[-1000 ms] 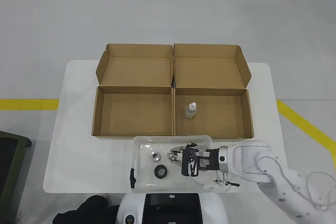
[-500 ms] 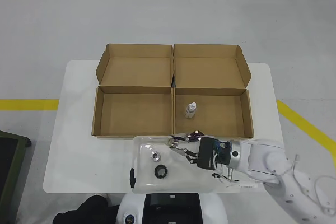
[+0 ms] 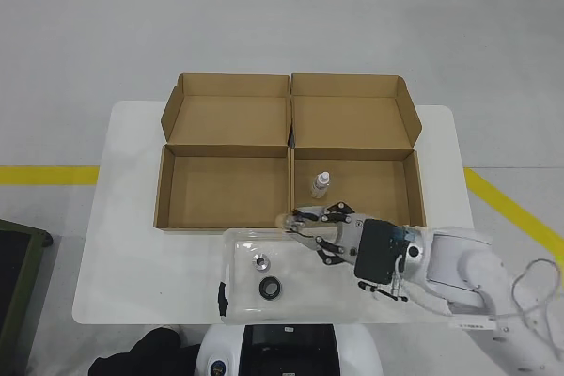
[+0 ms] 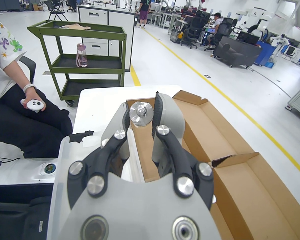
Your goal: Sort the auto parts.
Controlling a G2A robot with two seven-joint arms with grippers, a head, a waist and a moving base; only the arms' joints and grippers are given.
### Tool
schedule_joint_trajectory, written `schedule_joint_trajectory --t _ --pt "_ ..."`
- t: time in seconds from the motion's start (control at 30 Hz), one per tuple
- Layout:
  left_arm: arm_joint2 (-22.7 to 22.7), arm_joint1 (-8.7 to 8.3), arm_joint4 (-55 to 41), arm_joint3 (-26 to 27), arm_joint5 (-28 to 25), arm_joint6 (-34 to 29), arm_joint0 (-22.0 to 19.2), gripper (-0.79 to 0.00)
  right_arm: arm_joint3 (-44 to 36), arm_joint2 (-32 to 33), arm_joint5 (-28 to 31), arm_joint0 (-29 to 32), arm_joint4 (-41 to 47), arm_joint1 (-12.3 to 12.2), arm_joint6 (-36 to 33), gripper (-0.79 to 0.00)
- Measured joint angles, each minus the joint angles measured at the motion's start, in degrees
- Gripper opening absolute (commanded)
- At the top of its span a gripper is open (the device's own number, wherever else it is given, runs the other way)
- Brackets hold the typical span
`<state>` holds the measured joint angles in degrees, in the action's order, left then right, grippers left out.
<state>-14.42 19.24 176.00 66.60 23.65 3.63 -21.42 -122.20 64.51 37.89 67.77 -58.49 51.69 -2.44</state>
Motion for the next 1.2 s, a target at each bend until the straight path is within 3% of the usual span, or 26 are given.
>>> schedule_joint_trajectory --t 0.7,1.2 --pt "0.0 0.00 0.0 0.0 0.0 0.0 0.0 0.000 -1.9 5.8 -0.7 0.0 1.7 0.7 3.1 -0.785" --pt "0.0 0.00 0.0 0.0 0.0 0.0 0.0 0.000 6.3 3.9 0.5 1.4 1.9 1.4 0.3 -0.785"
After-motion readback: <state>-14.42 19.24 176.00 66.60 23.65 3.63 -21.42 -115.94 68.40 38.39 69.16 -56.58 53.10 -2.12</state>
